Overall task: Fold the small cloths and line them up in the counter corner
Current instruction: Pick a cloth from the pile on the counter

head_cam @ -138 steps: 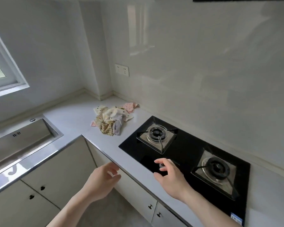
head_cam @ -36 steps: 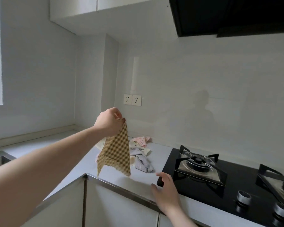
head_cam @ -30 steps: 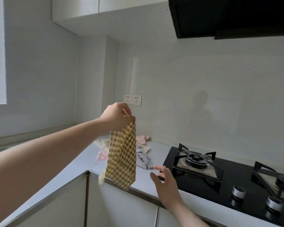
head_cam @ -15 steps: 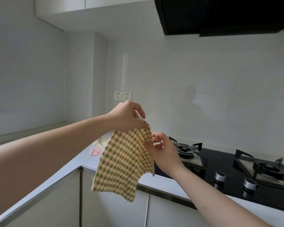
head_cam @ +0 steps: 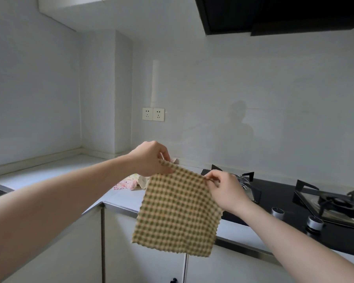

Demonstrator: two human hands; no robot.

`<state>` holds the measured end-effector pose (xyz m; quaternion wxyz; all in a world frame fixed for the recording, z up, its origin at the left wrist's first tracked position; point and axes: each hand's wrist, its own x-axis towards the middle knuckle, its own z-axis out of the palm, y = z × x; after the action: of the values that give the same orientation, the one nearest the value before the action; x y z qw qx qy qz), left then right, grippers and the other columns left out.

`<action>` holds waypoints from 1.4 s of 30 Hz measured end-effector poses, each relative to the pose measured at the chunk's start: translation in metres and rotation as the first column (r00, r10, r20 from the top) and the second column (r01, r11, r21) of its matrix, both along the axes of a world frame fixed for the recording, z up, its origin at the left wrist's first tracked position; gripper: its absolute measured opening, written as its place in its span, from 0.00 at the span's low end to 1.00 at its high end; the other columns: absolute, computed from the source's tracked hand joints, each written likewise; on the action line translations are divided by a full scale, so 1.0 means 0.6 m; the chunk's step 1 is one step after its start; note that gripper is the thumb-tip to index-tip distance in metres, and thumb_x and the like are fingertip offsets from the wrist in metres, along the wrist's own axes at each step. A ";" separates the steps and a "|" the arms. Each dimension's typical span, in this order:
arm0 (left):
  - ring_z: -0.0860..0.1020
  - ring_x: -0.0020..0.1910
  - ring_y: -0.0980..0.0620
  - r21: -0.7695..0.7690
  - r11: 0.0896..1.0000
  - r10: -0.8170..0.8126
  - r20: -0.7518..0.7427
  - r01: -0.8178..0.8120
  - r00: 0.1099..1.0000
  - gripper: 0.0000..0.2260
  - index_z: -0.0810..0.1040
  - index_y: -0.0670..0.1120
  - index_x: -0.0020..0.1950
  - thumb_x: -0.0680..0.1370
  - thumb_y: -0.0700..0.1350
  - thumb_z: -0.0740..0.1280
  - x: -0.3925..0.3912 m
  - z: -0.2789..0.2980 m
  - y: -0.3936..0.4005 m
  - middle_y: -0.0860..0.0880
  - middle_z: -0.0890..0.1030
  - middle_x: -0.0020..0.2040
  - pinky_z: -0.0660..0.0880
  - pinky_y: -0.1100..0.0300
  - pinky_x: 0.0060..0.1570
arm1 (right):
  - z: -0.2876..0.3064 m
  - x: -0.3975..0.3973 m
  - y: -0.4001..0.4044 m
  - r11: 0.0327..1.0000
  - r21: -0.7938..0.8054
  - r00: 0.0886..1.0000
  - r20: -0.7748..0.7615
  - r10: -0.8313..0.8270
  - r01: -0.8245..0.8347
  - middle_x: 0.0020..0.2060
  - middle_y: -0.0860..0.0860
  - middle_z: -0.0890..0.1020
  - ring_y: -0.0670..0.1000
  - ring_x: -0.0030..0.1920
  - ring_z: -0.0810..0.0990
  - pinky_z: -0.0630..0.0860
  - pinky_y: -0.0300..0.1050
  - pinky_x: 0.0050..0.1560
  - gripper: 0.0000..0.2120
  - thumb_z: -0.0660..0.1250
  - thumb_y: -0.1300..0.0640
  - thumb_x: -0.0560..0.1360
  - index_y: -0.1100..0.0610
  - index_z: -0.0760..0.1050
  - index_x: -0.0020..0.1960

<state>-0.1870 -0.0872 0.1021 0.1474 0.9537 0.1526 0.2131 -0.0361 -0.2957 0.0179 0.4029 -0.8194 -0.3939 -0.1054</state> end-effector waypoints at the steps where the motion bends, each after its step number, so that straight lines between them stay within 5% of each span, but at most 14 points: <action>1: 0.80 0.43 0.54 0.017 1.000 0.018 -0.005 -0.018 1.000 0.11 0.83 0.55 0.47 0.70 0.56 0.79 0.005 -0.011 0.008 0.58 0.81 0.43 0.75 0.61 0.40 | -0.001 0.005 -0.001 1.000 -0.025 1.000 0.009 -0.017 0.017 0.40 0.41 0.85 0.45 0.44 0.81 0.78 0.45 0.47 0.08 0.66 0.56 0.78 0.46 0.82 0.46; 5: 0.79 0.45 0.50 0.089 0.990 0.108 -0.004 -0.107 0.994 0.07 0.81 0.57 0.46 0.73 0.57 0.75 0.032 -0.047 0.033 0.55 0.81 0.45 0.75 0.58 0.40 | -0.004 0.029 -0.002 0.990 -0.102 0.995 0.047 -0.093 0.097 0.42 0.39 0.84 0.43 0.46 0.79 0.71 0.38 0.40 0.07 0.68 0.55 0.79 0.45 0.83 0.49; 15: 0.80 0.48 0.45 0.013 0.971 0.238 0.013 -0.238 0.971 0.07 0.84 0.56 0.52 0.76 0.55 0.72 0.116 -0.110 0.071 0.51 0.82 0.48 0.73 0.58 0.42 | -0.033 0.099 0.040 0.917 -0.158 0.931 0.049 -0.362 0.365 0.45 0.43 0.85 0.50 0.48 0.80 0.70 0.42 0.40 0.06 0.68 0.48 0.79 0.44 0.84 0.47; 21: 0.83 0.48 0.46 -0.163 0.954 0.264 0.047 -0.253 0.963 0.05 0.85 0.56 0.49 0.75 0.52 0.71 0.159 -0.134 0.096 0.50 0.86 0.47 0.82 0.53 0.48 | -0.045 0.152 0.084 0.927 -0.111 0.934 0.027 -0.357 0.358 0.45 0.47 0.86 0.53 0.49 0.82 0.74 0.43 0.44 0.06 0.69 0.53 0.79 0.48 0.84 0.46; 25: 0.84 0.35 0.52 -0.380 0.902 0.257 0.090 -0.205 0.962 0.07 0.84 0.51 0.44 0.78 0.46 0.67 0.184 -0.145 0.111 0.50 0.86 0.34 0.82 0.58 0.45 | -0.042 0.175 0.098 0.940 -0.044 0.941 0.027 -0.337 0.338 0.43 0.48 0.86 0.52 0.47 0.81 0.73 0.43 0.46 0.07 0.68 0.57 0.79 0.49 0.85 0.47; 30: 0.80 0.33 0.51 -0.498 0.855 0.247 0.149 -0.143 0.957 0.06 0.85 0.52 0.43 0.78 0.46 0.69 0.201 -0.161 0.118 0.51 0.86 0.36 0.82 0.54 0.44 | -0.051 0.196 0.105 0.949 0.012 0.950 0.003 -0.314 0.314 0.41 0.46 0.85 0.52 0.49 0.82 0.78 0.45 0.49 0.08 0.69 0.58 0.78 0.48 0.84 0.46; 36: 0.77 0.38 0.62 -0.395 0.913 0.166 0.128 -0.103 0.978 0.04 0.85 0.53 0.51 0.78 0.47 0.71 0.187 -0.184 0.119 0.58 0.82 0.43 0.69 0.70 0.32 | -0.070 0.180 0.084 0.969 -0.017 0.968 0.048 -0.246 0.247 0.39 0.41 0.84 0.47 0.45 0.82 0.72 0.39 0.45 0.08 0.68 0.58 0.79 0.47 0.84 0.46; 42: 0.79 0.43 0.56 -0.286 0.956 0.099 0.098 -0.067 0.990 0.05 0.87 0.51 0.51 0.78 0.46 0.72 0.150 -0.203 0.119 0.56 0.82 0.44 0.72 0.64 0.44 | -0.099 0.145 0.041 0.981 -0.127 0.986 0.100 -0.135 0.147 0.43 0.38 0.85 0.41 0.48 0.79 0.76 0.41 0.50 0.07 0.67 0.55 0.79 0.45 0.83 0.47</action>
<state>-0.0971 -0.0156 -0.0198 0.2810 0.9023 0.2130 0.2480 0.0509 -0.2709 -0.0417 0.3201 -0.8649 -0.3588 -0.1442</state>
